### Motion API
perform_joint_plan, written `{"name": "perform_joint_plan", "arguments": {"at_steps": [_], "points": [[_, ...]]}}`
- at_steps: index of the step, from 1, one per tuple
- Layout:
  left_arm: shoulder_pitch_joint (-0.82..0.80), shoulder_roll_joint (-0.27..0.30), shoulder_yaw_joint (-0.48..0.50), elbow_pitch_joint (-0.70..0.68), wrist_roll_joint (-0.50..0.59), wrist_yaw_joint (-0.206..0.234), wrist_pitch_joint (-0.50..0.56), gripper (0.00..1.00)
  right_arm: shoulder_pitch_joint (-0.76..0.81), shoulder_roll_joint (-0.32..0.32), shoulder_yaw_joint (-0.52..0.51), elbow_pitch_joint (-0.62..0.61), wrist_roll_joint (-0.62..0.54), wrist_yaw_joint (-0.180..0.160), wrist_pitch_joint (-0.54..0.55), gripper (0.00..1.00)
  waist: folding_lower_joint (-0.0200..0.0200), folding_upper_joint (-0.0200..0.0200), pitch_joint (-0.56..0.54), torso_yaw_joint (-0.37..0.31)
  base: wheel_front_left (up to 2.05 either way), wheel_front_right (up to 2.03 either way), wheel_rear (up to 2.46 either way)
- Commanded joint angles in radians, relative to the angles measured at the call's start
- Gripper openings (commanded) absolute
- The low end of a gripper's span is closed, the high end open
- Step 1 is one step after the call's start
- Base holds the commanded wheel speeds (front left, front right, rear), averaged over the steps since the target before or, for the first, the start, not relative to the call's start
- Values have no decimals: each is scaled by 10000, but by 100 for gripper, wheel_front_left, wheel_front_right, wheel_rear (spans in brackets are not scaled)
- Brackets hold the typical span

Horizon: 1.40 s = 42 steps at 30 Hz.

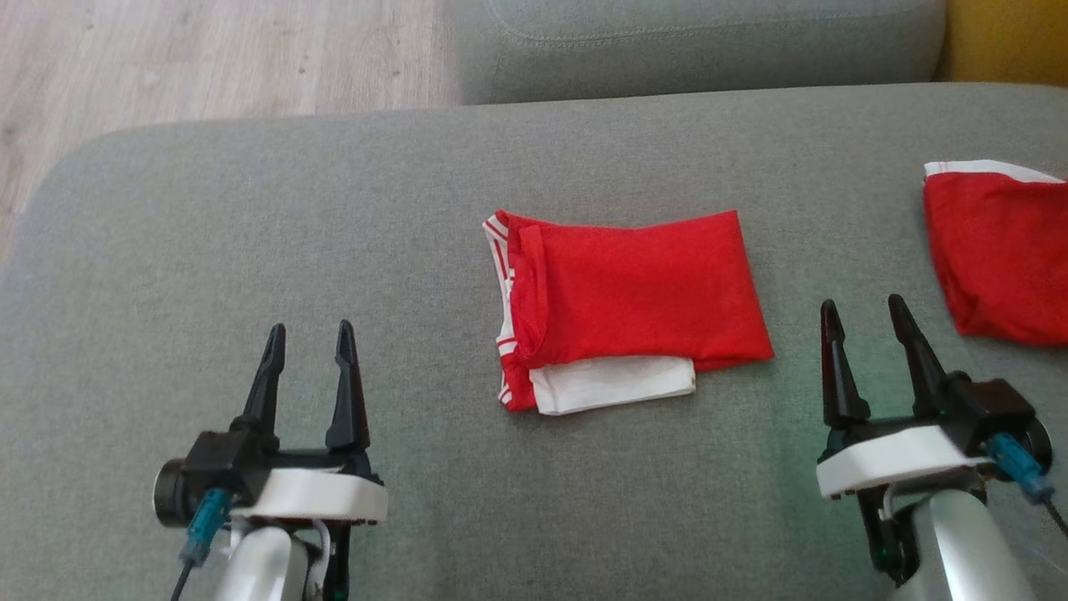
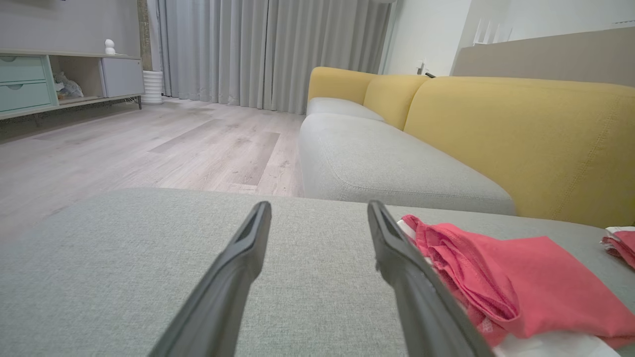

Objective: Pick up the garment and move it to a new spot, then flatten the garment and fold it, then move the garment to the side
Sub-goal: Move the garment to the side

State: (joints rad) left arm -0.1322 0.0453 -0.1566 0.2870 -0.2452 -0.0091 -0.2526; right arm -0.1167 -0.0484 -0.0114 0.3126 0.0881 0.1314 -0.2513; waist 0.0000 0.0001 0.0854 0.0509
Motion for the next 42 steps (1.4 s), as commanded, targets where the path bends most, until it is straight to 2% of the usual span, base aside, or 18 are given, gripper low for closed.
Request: {"name": "perform_joint_plan", "arguments": {"at_steps": [1,7,10,18,21,25,26,27,34,42], "points": [[-316,49,361,-339,115,11,-91,100,-483,-18,263,-356,-3,-7,-104,100,0,-1,50,31,0,0,0],[-548,49,136,-310,69,-29,-91,100,-1019,-18,399,221,-158,-7,-92,100,0,-1,504,261,0,0,0],[-714,49,78,-295,62,-53,-91,100,-1548,-18,620,814,80,-7,252,100,0,-1,836,426,0,0,0],[-1105,49,-175,-169,-9,-93,-92,100,-3122,-18,668,3150,606,-7,1319,100,0,-1,1543,935,0,0,0],[-1216,49,-242,-128,-61,-79,-92,100,-3701,-18,775,4353,615,-7,1729,100,0,-1,1660,1085,0,0,0],[-1252,49,-253,-95,-87,-54,-92,100,-4028,-18,1015,5308,623,-7,2114,100,0,-1,1645,1145,0,0,0],[-1262,49,-256,-88,-94,-42,-92,100,-4093,-18,1102,5459,645,-7,2127,41,0,-1,1628,1144,0,0,0],[-1274,49,-254,-86,-99,-31,-92,100,-4150,-18,1193,5560,660,-7,2058,0,0,-1,1601,1130,0,0,0],[-1203,49,-299,-111,-23,-47,-92,100,-4397,-18,1438,5778,-33,-7,1166,0,0,-1,1189,745,0,0,0],[-1042,49,-434,-86,-2,2,-92,100,-4378,-143,1407,5188,-1244,-7,782,0,0,-1,733,58,0,0,0]]}}
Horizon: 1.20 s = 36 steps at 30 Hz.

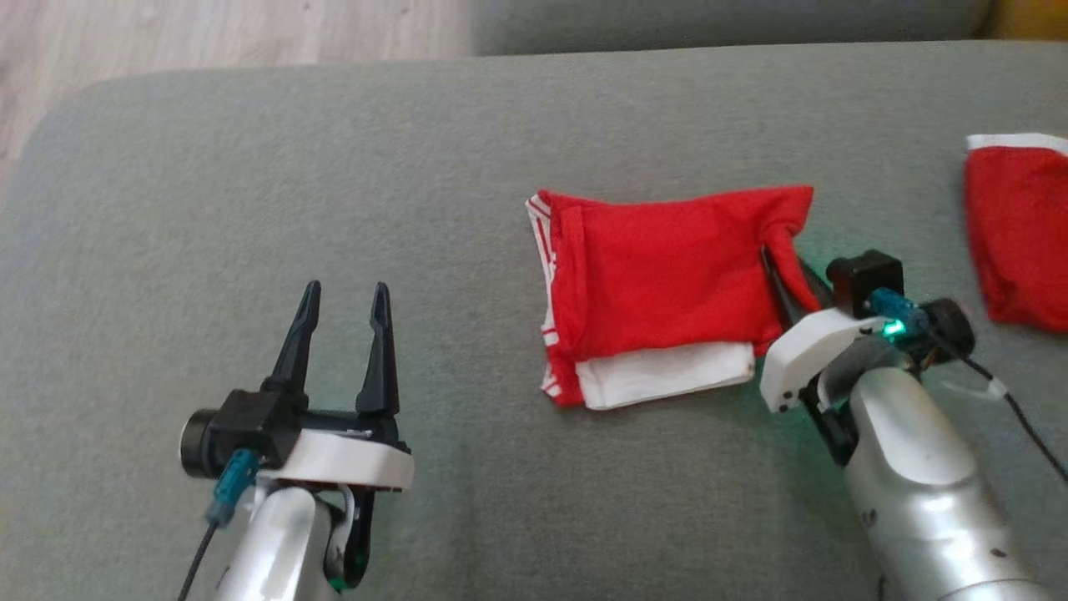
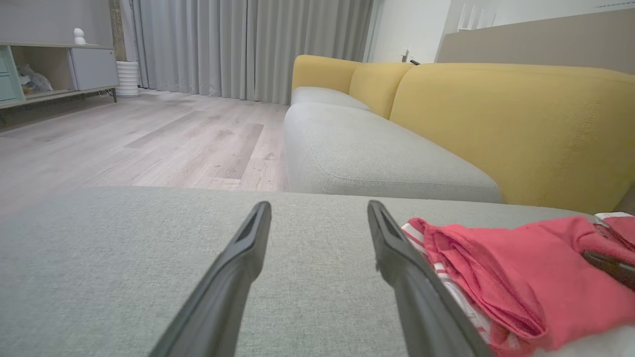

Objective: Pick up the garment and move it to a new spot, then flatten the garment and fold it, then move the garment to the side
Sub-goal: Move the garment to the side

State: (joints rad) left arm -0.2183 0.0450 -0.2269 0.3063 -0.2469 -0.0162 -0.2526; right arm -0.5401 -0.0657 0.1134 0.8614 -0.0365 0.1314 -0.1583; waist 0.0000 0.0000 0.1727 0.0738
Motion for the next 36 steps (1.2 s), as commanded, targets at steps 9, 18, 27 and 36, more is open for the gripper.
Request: {"name": "perform_joint_plan", "arguments": {"at_steps": [9,18,27,36], "points": [[-242,53,354,-370,143,57,-92,100,-468,-2349,430,-2251,-630,-7,909,0,0,0,227,-839,0,0,0],[-612,53,305,-342,117,-120,-92,100,-1025,-4947,-638,-2991,-903,-7,1868,0,0,0,1067,-789,0,0,0],[-892,53,401,-272,144,-235,-92,100,-1067,-5883,-1994,-2042,-1865,-7,2269,0,0,0,1579,-448,0,0,0],[-877,53,481,-216,177,-255,-92,100,-1091,-5498,-2839,-1933,-2446,-7,2042,100,0,0,1569,-450,0,0,0]]}}
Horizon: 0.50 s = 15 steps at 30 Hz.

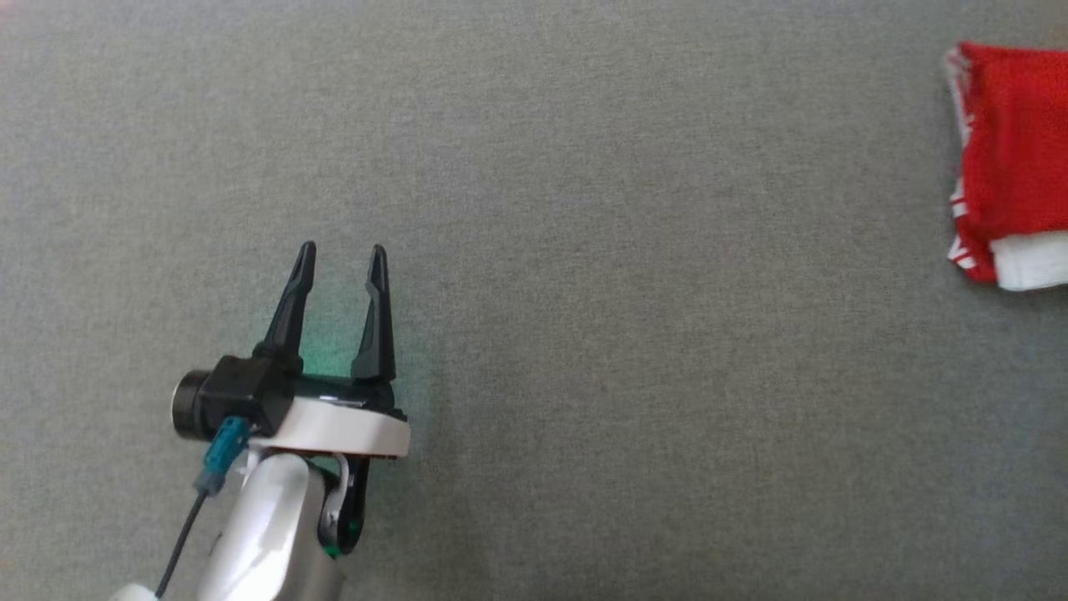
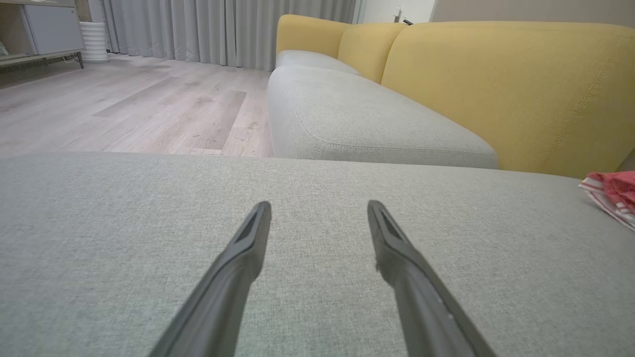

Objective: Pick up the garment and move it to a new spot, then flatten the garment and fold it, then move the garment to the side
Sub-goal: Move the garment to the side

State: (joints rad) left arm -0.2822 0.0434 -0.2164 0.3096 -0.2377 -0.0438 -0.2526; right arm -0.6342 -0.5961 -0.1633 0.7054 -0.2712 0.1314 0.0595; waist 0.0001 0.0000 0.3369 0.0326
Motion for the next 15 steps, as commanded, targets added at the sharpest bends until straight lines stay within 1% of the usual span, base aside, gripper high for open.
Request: {"name": "perform_joint_plan", "arguments": {"at_steps": [1,4,7,11,15], "points": [[-228,68,371,-228,83,24,-92,100,-157,-98,-125,-433,-165,-7,-170,100,-1,0,-146,-60,0,0,0],[-180,68,357,-204,52,41,-92,100,-198,273,-206,-693,-267,-7,-281,100,-1,0,-448,-121,0,0,0],[-46,68,348,-231,13,89,-92,100,-173,784,-122,-1044,-312,-7,-370,100,-1,0,-944,-155,0,0,0],[214,68,299,-300,-30,154,-92,100,-31,1648,94,-1667,-85,-7,-499,100,-1,0,-1673,-152,0,0,0],[471,68,371,-442,-41,249,-92,100,287,2564,422,-2494,478,-7,-711,100,-1,0,-2243,-102,0,0,0]]}}
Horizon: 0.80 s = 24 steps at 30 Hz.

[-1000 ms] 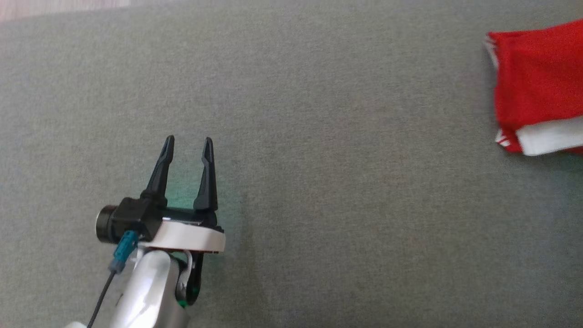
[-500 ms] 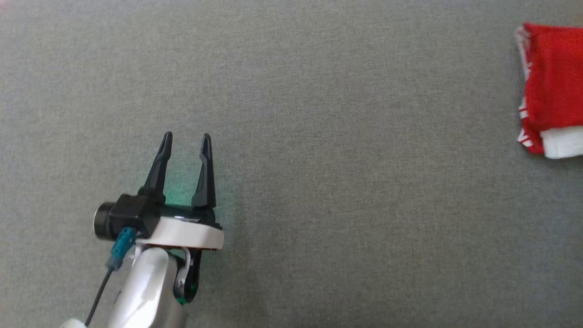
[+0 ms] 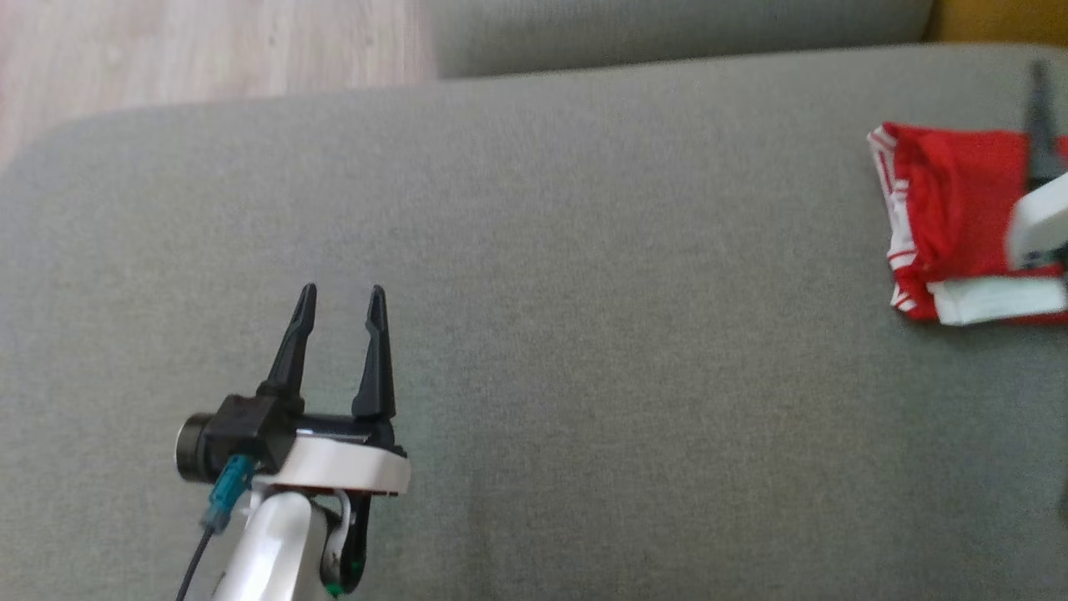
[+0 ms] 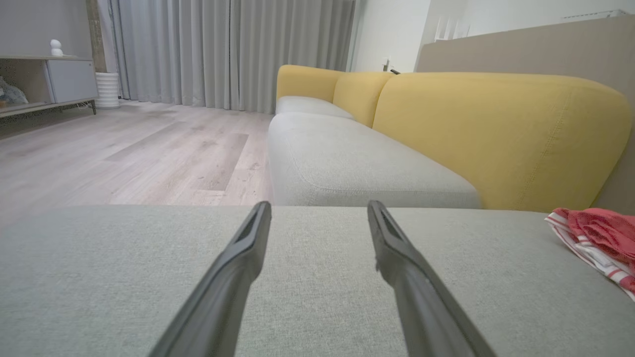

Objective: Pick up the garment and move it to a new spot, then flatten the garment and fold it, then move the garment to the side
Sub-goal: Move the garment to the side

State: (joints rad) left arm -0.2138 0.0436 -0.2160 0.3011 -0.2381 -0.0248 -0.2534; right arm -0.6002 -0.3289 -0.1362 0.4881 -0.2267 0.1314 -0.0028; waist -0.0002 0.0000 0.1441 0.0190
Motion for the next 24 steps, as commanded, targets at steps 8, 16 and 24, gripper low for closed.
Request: {"name": "perform_joint_plan", "arguments": {"at_steps": [8,16,24], "points": [[284,66,580,-683,-347,205,-84,100,1521,1775,585,-2382,1569,-7,-497,100,2,0,-909,289,0,0,0],[590,66,594,-804,-242,11,-84,100,3356,2729,641,-2805,2564,-7,-1508,100,2,0,-1063,486,0,0,0],[903,66,532,-764,-353,5,-84,100,5102,2784,1324,-2216,3871,-7,-2506,100,2,0,-1195,596,0,0,0]]}}
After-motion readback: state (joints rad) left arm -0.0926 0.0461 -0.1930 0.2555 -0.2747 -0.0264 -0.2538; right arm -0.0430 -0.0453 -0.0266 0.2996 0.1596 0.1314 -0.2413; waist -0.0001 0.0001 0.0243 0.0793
